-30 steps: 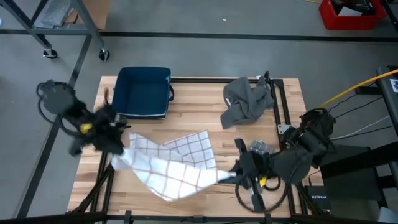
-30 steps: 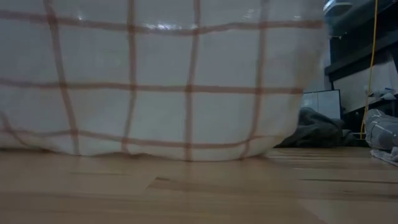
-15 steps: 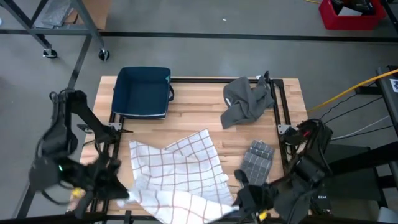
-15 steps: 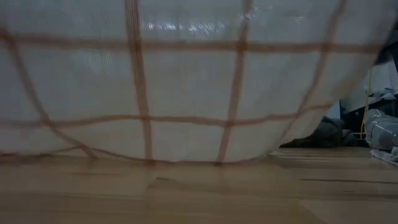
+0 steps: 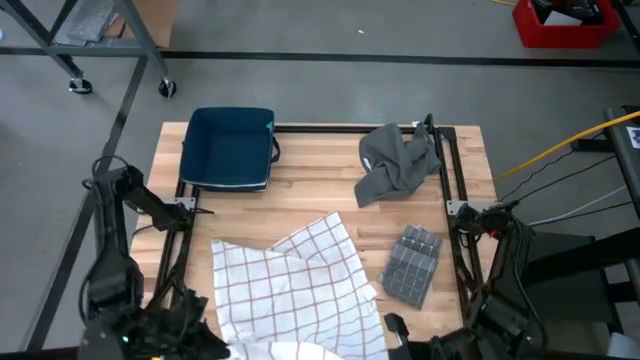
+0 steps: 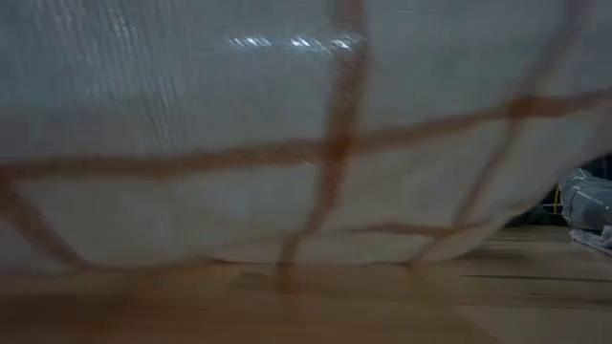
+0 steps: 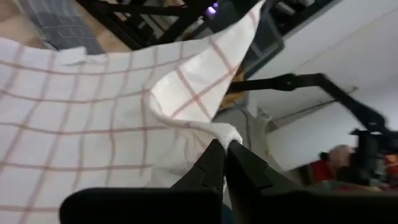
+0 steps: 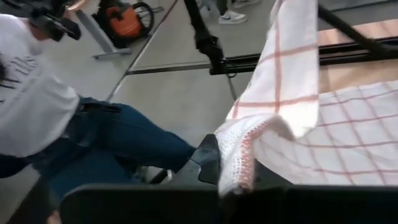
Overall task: Fold towel
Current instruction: Fold the white towel
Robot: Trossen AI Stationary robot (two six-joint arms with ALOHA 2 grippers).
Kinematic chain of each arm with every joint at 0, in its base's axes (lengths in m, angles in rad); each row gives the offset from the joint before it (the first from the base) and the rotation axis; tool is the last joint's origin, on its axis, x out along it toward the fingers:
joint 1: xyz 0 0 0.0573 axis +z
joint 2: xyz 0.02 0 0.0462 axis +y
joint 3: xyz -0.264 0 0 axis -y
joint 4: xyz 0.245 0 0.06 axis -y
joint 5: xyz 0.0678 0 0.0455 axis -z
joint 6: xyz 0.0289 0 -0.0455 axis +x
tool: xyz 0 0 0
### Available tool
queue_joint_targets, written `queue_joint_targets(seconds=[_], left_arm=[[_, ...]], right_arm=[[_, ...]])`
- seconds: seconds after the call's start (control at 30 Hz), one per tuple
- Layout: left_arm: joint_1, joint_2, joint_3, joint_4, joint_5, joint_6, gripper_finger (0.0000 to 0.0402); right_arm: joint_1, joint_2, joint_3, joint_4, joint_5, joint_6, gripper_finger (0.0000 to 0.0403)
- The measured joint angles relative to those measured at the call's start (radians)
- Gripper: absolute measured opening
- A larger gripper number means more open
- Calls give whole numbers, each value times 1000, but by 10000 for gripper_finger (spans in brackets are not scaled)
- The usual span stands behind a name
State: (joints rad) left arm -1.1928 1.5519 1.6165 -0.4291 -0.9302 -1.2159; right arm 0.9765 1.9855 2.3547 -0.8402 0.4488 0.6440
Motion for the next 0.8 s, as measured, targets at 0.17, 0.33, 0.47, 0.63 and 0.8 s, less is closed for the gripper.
queue_joint_targets(seconds=[0.17, 0.33, 0.47, 0.63, 0.8], left_arm=[[-16, 19, 0, -28, -108, 40, 0], [-37, 12, 0, -192, -240, 16, 0], [-44, 10, 0, -371, -291, -105, 0], [-45, 10, 0, -623, -289, -307, 0], [-45, 10, 0, -909, -285, -525, 0]], right_arm=[[8, 4, 0, -95, 104, -1, 0], [-13, 4, 0, -226, 138, -1, 0], [-51, 4, 0, -333, 152, -1, 0], [-130, 4, 0, -477, 180, -1, 0], [-221, 4, 0, -627, 180, -1, 0]])
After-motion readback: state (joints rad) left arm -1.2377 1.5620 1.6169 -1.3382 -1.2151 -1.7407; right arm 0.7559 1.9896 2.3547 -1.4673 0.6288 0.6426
